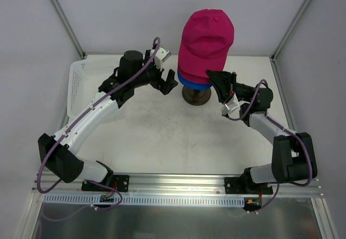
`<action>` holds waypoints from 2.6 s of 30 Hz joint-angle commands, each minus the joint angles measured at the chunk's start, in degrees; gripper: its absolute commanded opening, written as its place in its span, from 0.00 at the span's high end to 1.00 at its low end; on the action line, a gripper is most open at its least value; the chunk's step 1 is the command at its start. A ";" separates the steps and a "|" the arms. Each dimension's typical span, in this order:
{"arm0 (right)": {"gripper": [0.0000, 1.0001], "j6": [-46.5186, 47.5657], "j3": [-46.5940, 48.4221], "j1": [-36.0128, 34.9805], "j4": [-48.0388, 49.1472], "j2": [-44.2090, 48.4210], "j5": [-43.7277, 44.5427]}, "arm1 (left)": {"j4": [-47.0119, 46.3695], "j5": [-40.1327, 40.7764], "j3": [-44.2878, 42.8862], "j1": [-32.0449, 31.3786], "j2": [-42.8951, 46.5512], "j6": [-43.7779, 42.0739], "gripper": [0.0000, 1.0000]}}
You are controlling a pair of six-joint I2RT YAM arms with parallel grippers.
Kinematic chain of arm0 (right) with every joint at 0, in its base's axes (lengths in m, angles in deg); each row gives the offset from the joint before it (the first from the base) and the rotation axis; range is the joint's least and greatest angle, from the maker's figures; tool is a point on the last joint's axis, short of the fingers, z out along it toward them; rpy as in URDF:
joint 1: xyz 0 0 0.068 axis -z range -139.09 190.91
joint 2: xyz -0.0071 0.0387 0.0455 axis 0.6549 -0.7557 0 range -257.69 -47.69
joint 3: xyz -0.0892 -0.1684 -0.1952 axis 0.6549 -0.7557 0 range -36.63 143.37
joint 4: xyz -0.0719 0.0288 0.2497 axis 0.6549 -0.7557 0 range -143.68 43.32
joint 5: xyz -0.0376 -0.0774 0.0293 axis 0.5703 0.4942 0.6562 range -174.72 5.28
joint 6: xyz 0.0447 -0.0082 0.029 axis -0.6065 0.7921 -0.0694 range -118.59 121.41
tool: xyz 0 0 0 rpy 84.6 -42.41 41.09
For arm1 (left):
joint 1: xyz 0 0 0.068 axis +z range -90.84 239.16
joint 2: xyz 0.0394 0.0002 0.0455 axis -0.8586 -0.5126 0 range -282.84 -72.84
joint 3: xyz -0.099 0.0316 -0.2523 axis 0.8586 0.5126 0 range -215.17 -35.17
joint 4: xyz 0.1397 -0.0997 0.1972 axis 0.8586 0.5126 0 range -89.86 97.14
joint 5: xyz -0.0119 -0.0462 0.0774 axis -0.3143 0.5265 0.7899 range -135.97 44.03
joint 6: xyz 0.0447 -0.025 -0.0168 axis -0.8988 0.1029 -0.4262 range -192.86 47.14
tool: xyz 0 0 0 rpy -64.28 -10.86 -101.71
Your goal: Stack the hats
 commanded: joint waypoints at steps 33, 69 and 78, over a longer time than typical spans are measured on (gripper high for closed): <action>0.09 -24.87 2.60 1.48 -33.09 21.84 30.13 | -3.46 5.04 -1.96 -4.88 -8.25 18.78 0.11; 0.39 -73.66 33.80 13.54 -63.28 -10.75 41.47 | -12.26 -6.20 0.38 13.05 -4.67 21.17 0.09; 0.37 -83.85 49.27 9.50 -60.99 -29.82 43.59 | -11.56 -13.06 11.83 13.05 1.32 22.39 0.11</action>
